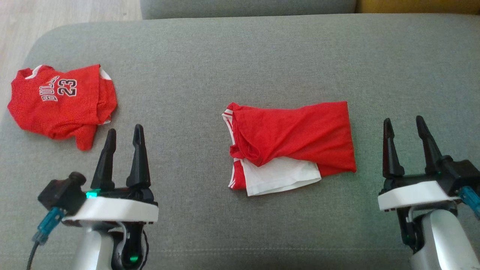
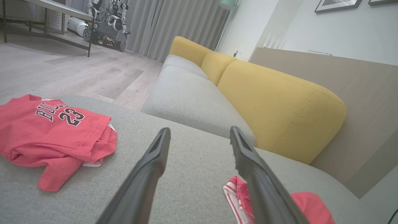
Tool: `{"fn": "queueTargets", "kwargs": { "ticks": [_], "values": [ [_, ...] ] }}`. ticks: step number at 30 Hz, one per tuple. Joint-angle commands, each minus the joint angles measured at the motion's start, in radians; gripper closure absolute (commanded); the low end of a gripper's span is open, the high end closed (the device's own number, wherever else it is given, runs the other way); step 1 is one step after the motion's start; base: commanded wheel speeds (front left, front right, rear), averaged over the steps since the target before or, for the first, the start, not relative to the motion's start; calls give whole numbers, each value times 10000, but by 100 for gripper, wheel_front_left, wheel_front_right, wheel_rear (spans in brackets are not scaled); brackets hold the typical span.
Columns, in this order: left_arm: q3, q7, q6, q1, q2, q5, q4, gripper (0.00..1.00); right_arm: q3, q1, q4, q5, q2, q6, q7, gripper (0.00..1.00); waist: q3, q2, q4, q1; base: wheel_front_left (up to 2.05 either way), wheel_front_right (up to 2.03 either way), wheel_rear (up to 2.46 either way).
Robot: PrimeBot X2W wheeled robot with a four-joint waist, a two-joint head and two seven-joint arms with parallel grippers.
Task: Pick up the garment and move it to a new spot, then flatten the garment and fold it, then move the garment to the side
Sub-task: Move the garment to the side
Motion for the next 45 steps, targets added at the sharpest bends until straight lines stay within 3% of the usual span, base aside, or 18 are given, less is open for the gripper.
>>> {"fn": "queueTargets", "kwargs": {
  "ticks": [1,11,29,30,36,45],
  "values": [
    [348,-51,33,-237,72,80,-390,0,230,-152,-344,-71,8,67,-104,0,-15,0,-7,0,0,0,0],
    [296,-51,39,-266,72,-28,-438,0,627,-375,191,385,61,67,-104,0,152,0,52,0,0,0,0],
    [54,-51,-56,-799,72,-50,-243,0,1472,-2460,4175,2156,165,67,803,0,1107,0,679,0,0,0,0],
    [83,-51,-63,-828,72,-52,-239,0,1644,-2596,4497,2292,81,67,857,100,1137,0,721,0,0,0,0],
    [209,-51,-78,-879,72,-30,-199,0,2065,-2871,4921,2422,-156,67,568,100,1124,0,687,0,0,0,0],
    [326,-51,-22,-989,72,-353,-243,0,2763,-3595,4593,1293,-1094,67,1,100,1047,0,178,0,0,0,0]
  ]
}}
